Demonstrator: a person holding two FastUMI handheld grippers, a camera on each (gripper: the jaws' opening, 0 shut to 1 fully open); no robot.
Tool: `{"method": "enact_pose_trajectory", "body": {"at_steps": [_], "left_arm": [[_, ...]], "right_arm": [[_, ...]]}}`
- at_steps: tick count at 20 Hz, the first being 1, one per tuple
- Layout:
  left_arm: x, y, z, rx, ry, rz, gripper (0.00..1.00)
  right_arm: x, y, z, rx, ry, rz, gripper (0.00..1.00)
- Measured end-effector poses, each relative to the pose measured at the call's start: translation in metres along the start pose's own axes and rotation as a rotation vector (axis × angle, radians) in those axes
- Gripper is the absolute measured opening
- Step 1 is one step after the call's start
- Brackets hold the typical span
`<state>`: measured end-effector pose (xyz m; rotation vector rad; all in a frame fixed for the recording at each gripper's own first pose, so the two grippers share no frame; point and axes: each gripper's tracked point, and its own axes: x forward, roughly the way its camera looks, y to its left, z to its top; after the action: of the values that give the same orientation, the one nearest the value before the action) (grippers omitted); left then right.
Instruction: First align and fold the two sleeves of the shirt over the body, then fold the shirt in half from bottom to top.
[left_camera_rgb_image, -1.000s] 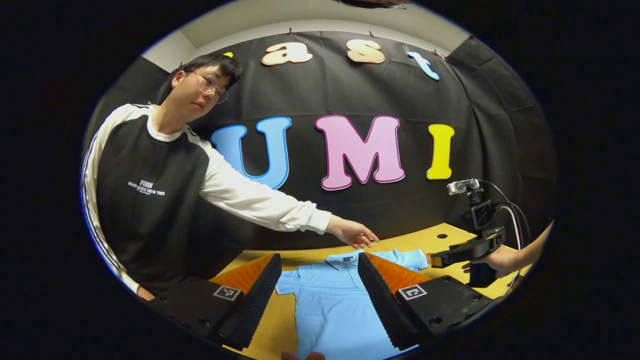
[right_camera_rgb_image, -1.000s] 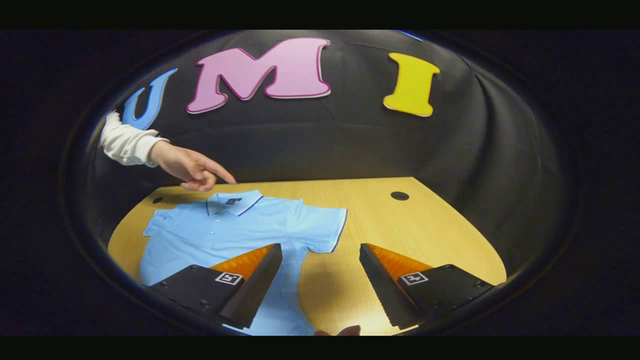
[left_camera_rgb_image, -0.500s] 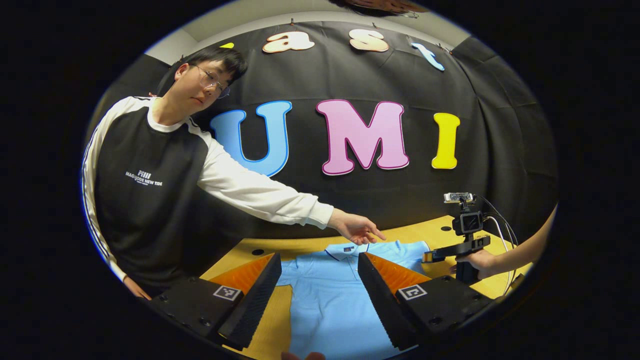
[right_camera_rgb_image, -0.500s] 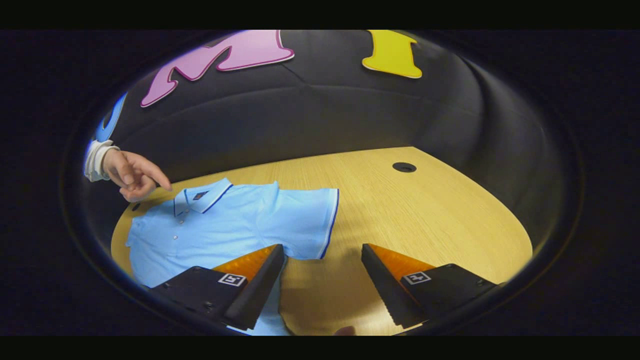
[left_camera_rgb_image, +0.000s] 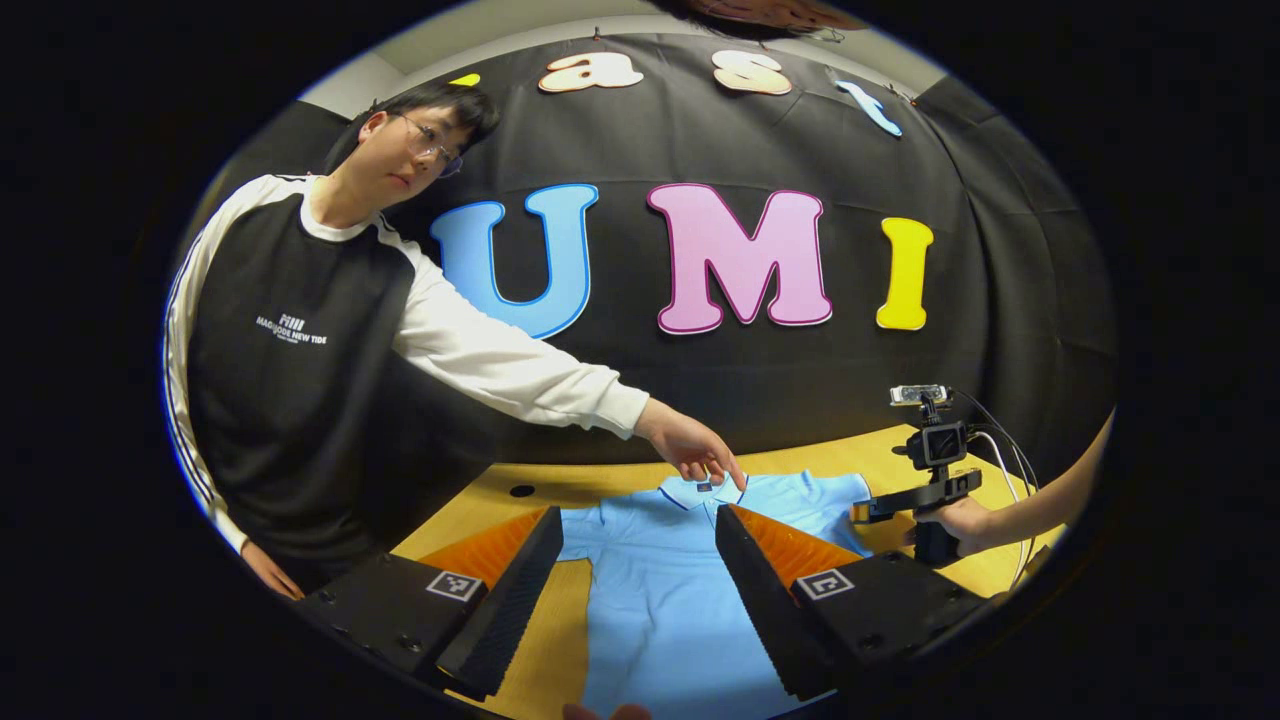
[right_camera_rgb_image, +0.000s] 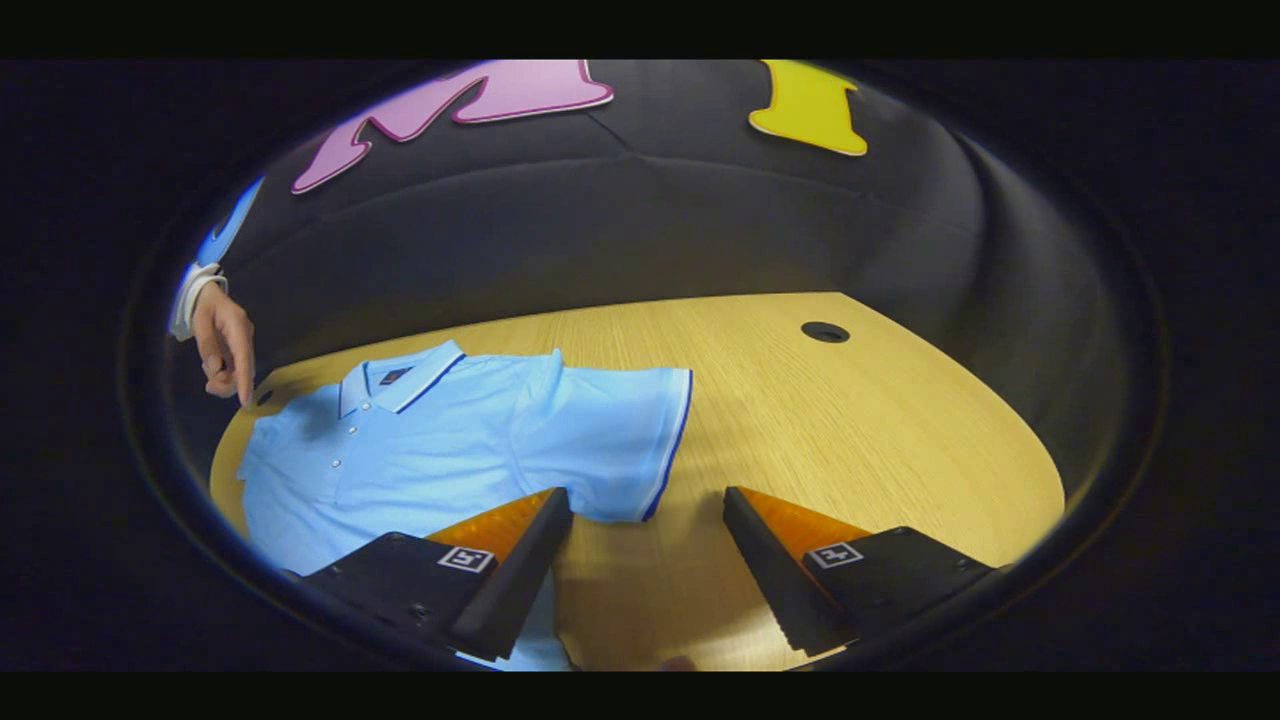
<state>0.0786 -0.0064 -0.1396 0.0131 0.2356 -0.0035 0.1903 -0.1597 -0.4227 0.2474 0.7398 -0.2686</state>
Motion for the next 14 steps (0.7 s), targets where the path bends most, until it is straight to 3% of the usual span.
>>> {"method": "enact_pose_trajectory", "body": {"at_steps": [3,7,14], "left_arm": [[0.000,0.000,-0.001,0.003,0.000,-0.004,0.98],[0.002,0.001,-0.002,0.001,0.003,-0.004,0.98],[0.000,0.007,-0.005,-0.008,0.005,0.011,0.98]], "right_arm": [[-0.003,0.011,0.010,0.030,-0.027,0.043,0.96],[0.002,0.012,0.000,0.000,0.011,0.041,0.96],[0.008,0.010,-0.001,-0.033,0.012,0.035,0.85]]}}
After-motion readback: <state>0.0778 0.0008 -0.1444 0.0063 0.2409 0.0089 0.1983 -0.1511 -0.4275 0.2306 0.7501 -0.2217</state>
